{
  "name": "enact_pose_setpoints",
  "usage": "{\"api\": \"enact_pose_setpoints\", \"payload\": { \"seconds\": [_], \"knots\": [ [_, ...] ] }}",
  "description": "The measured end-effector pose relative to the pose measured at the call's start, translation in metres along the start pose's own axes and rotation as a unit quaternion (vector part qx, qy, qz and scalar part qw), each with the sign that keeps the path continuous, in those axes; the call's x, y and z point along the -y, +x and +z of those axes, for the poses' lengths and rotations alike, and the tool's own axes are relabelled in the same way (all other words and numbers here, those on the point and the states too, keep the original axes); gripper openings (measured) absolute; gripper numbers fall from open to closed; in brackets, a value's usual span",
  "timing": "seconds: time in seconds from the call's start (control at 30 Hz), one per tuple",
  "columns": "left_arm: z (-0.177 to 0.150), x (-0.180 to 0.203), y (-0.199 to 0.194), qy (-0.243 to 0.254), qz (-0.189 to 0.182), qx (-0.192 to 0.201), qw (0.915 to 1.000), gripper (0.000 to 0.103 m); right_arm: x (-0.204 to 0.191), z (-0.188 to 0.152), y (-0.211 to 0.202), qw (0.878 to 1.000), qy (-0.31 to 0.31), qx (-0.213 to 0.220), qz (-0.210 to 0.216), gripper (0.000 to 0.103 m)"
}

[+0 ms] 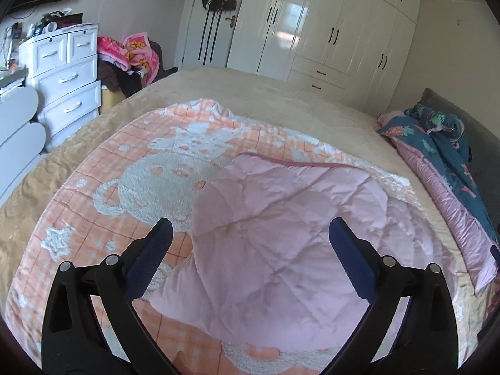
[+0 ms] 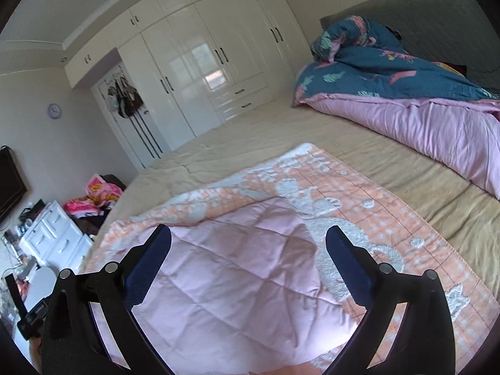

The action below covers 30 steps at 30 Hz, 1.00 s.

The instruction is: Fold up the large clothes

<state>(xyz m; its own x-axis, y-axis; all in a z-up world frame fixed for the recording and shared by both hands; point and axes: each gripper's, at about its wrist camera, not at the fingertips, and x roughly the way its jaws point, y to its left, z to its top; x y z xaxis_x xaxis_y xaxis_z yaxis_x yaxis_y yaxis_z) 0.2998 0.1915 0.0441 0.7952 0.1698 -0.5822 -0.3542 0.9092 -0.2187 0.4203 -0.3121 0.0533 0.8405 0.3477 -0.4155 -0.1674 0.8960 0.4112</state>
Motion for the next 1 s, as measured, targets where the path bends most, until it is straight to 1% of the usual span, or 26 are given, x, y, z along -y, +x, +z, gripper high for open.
{"api": "enact_pose_setpoints", "payload": {
  "seconds": [0.1,0.17,0.3,0.4,0.53,0.67,0.83,0.93,1.0],
  "knots": [
    [-0.002,0.002,-0.010,0.005,0.003,0.006,1.0000,0.094,-0.003,-0.003,-0.013,1.000,-0.006,0.010,-0.001,0.099],
    [-0.005,0.003,-0.015,0.006,0.002,0.005,1.0000,0.094,-0.005,-0.006,-0.014,1.000,-0.012,0.004,-0.003,0.099],
    [-0.009,0.008,-0.022,0.003,-0.008,0.006,0.9999,0.094,-0.009,-0.014,-0.021,1.000,-0.022,0.007,-0.017,0.099],
    [-0.017,0.016,-0.027,0.021,-0.004,0.004,0.9998,0.094,-0.011,-0.020,-0.025,1.000,-0.024,0.004,-0.014,0.099],
    [-0.027,0.019,-0.031,0.022,-0.005,-0.001,0.9997,0.094,-0.011,-0.026,-0.035,1.000,-0.023,0.010,-0.011,0.099],
    [-0.036,0.023,-0.033,0.030,-0.004,-0.008,0.9995,0.094,-0.011,-0.034,-0.043,1.000,-0.025,0.007,-0.005,0.099],
    [-0.047,0.025,-0.037,0.032,-0.007,-0.012,0.9994,0.094,-0.005,-0.047,-0.043,1.000,-0.016,-0.005,-0.013,0.099],
    [-0.054,0.024,-0.037,0.032,-0.009,-0.018,0.9993,0.094,0.005,-0.062,-0.036,0.999,0.007,-0.027,-0.019,0.099],
    [-0.061,0.020,-0.032,0.019,-0.023,-0.029,0.9992,0.094,0.012,-0.074,-0.030,0.998,0.022,-0.047,-0.023,0.099]
  ]
}}
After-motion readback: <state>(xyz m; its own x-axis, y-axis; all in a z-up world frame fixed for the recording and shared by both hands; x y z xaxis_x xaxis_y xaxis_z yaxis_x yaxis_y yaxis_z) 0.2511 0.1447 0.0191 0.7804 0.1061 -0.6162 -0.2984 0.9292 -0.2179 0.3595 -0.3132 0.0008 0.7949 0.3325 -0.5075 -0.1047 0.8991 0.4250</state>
